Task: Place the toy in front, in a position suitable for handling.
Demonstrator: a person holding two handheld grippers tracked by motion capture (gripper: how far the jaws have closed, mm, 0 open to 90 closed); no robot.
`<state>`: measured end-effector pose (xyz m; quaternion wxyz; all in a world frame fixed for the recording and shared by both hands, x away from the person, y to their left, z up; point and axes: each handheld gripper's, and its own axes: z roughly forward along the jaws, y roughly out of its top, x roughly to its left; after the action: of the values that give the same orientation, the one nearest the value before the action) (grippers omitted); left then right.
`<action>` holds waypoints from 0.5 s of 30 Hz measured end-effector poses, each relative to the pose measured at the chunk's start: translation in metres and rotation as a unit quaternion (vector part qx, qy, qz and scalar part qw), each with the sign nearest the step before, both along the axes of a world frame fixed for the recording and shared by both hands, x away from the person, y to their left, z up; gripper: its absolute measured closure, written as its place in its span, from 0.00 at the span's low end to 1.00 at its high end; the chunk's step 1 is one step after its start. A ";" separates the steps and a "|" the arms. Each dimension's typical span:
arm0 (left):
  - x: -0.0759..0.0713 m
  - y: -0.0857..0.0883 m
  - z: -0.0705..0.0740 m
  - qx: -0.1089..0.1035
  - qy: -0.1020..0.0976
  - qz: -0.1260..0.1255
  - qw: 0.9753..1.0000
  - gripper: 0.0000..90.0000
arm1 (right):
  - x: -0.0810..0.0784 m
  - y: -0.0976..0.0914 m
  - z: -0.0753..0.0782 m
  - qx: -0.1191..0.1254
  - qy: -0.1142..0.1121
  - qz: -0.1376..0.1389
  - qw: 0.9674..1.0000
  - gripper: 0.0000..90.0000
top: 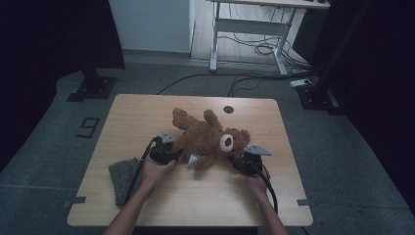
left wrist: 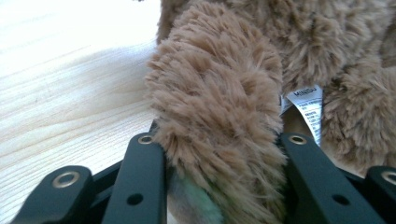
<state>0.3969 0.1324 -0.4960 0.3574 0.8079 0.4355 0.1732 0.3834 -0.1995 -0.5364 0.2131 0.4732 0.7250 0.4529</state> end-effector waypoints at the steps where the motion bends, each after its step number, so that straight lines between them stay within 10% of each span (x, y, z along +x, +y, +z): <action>1: -0.003 0.001 0.003 -0.004 -0.001 -0.002 1.000 0.72 | -0.001 -0.002 0.003 0.010 0.000 0.003 1.000 0.60; 15: -0.056 0.005 0.022 -0.044 -0.019 -0.021 0.999 0.72 | -0.017 -0.015 0.018 0.031 -0.029 0.047 0.998 0.59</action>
<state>0.3412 0.1372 -0.4742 0.4043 0.7971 0.4185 0.1613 0.3663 -0.2143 -0.5188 0.1978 0.4320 0.7253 0.4983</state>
